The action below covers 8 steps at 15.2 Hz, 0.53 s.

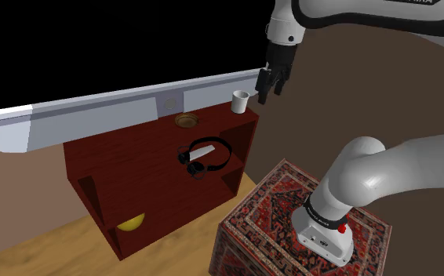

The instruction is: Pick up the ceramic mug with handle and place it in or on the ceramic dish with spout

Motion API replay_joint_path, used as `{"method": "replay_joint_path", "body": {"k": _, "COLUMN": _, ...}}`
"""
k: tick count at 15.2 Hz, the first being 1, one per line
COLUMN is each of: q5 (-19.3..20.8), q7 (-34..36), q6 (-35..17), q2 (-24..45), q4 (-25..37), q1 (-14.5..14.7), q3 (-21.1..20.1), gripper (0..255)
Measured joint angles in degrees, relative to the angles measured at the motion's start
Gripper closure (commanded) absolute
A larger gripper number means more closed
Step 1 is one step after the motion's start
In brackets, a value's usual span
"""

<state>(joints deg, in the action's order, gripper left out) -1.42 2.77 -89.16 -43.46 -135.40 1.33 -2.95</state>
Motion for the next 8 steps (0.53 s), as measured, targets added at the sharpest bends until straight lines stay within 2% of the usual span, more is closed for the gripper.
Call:
{"method": "replay_joint_path", "body": {"k": 3, "q5": 0.7, "q7": -0.6, "q6": -1.7, "q2": 1.7, "q4": 0.0, "q1": -0.5, "q3": 0.7, "gripper": 0}}
{"method": "replay_joint_path", "body": {"k": 8, "q5": 2.7, "q7": -2.3, "q6": -8.9, "q2": 9.7, "q4": 1.1, "q1": -2.3, "q3": 2.8, "gripper": 0}}
